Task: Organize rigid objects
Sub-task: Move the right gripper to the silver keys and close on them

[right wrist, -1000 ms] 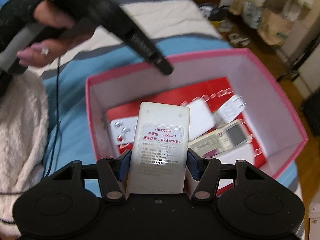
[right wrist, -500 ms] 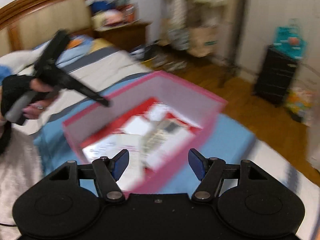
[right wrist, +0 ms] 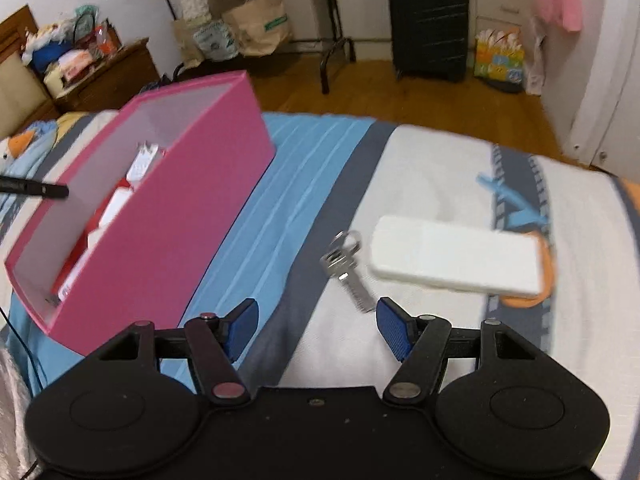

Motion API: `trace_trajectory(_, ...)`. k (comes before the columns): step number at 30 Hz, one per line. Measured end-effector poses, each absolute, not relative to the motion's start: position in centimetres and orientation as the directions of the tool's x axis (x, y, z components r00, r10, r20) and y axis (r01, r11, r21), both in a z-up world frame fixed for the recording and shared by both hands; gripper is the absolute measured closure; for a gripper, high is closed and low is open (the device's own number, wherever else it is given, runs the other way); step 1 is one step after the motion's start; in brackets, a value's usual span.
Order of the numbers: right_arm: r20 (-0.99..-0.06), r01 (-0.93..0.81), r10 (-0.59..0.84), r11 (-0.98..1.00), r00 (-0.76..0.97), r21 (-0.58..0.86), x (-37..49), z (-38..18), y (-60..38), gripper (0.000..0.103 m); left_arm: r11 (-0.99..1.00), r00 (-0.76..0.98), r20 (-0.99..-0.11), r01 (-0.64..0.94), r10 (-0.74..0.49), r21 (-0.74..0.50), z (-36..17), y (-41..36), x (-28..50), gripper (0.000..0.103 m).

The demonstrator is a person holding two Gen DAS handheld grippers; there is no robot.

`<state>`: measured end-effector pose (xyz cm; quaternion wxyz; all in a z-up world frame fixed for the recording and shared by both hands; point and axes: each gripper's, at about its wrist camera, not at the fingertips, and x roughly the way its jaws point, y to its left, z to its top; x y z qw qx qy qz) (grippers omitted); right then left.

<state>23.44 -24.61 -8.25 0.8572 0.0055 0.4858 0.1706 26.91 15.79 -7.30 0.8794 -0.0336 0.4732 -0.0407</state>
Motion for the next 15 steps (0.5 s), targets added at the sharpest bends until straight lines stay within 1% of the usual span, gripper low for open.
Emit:
trace_trajectory(3,-0.849,-0.322,0.258,0.94,0.46,0.111,23.7,-10.0,-22.7,0.033,0.994,0.551,-0.828,0.042,-0.108,-0.101,-7.3,15.9,26.8,0.101)
trace_trajectory(7,-0.855,-0.277,0.145,0.961,0.498,0.001,24.3,-11.9,-21.5,0.032,0.993,0.549,-0.828,0.041,-0.115,-0.111,-7.4,15.9,26.9,0.101)
trace_trajectory(8,-0.852,-0.276,0.125,0.961,0.509,-0.024,24.6,-12.5,-21.3,0.029,0.993,0.548,-0.828,0.039,-0.115,-0.112,-7.4,15.9,26.9,0.101)
trace_trajectory(9,-0.837,-0.274,0.118,0.961,0.534,-0.04,24.7,-12.8,-21.1,0.027,0.993,0.548,-0.828,0.04,-0.115,-0.111,-7.4,15.9,26.9,0.101)
trace_trajectory(11,-0.818,-0.253,0.121,0.967,0.563,-0.031,25.2,-13.2,-21.1,0.023,0.992,0.546,-0.829,0.039,-0.122,-0.121,-7.5,16.0,27.0,0.101)
trace_trajectory(13,-0.808,-0.24,0.129,0.971,0.575,-0.016,25.3,-13.2,-21.2,0.023,0.991,0.546,-0.828,0.039,-0.127,-0.126,-7.6,16.1,27.0,0.101)
trace_trajectory(15,-0.8,-0.258,0.14,0.966,0.583,-0.018,25.1,-13.2,-21.2,0.037,0.991,0.545,-0.829,0.039,-0.126,-0.125,-7.6,16.1,27.0,0.1)
